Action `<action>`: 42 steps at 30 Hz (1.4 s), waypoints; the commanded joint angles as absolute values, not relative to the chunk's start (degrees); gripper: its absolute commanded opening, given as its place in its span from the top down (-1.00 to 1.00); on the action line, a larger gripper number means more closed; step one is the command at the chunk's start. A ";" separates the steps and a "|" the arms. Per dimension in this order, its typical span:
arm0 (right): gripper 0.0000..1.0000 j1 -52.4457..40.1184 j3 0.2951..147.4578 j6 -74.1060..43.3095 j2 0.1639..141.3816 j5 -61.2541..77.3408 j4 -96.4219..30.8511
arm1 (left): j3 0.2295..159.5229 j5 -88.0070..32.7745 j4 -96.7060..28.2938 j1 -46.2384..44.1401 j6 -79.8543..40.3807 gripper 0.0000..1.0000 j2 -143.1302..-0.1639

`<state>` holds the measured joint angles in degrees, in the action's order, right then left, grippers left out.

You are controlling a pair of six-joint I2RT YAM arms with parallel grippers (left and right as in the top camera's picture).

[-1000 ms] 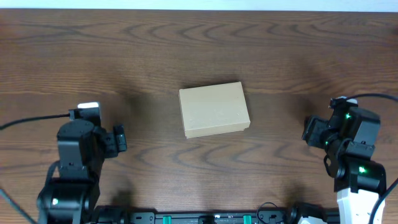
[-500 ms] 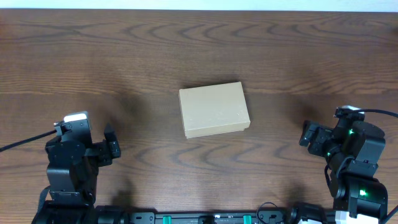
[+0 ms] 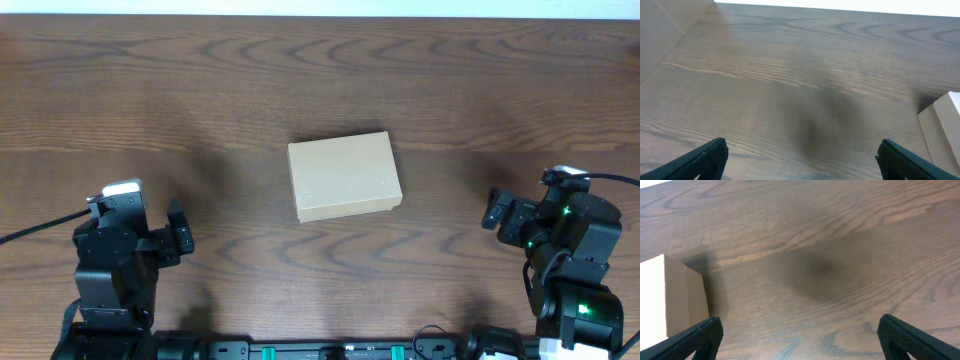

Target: Pack container

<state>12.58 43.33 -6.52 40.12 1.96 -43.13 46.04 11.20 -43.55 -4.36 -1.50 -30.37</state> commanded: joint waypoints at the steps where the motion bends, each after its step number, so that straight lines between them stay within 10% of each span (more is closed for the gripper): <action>1: -0.98 11.53 43.00 -6.85 40.12 5.13 -42.61 | 46.22 12.43 -43.72 -4.62 -1.72 -0.91 -30.35; 42: -0.98 1.13 13.82 12.93 19.38 3.07 6.68 | 46.22 12.43 -43.72 -4.62 -1.72 -0.91 -30.35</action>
<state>1.98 16.84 12.25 22.00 3.84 5.32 46.04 11.62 -43.62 -4.36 -1.50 -30.37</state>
